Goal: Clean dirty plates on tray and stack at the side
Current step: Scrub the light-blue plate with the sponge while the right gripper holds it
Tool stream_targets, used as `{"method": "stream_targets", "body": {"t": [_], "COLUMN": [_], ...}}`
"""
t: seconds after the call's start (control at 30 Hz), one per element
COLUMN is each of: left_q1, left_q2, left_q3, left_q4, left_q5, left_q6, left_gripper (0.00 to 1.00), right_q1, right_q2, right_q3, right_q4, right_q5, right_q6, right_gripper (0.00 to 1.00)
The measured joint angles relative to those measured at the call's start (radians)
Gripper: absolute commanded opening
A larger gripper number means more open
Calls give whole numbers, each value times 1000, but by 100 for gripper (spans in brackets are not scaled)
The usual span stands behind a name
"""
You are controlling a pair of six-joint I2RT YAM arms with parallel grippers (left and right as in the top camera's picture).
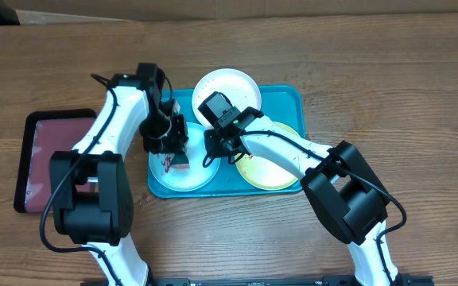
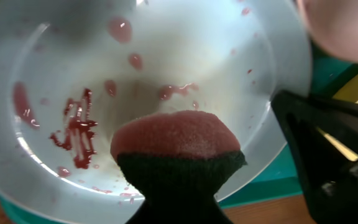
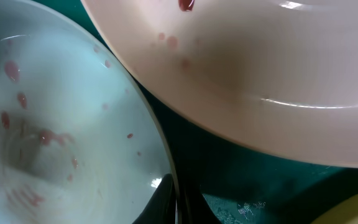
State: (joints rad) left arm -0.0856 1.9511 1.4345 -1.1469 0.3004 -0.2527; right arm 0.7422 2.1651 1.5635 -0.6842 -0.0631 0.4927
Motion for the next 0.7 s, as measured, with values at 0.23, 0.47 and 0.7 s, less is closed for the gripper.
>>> {"method": "stream_targets", "body": {"t": [0.23,0.47,0.7], "left_q1": [-13,-13,-13], "left_q2": [0,0,0], "left_q3": [-76,-93,-93], "left_q4": [64,79,63], "left_q5": [10,15,15], "left_q6": [5,2,2], "left_gripper": [41,60,56], "right_q1": [0,0,0], "right_q2": [0,0,0], "right_q3": [0,0,0], "right_q4": [0,-1,-8], "right_q5": [0,0,0], "right_q6": [0,0,0], "right_gripper": [4,4,5]}}
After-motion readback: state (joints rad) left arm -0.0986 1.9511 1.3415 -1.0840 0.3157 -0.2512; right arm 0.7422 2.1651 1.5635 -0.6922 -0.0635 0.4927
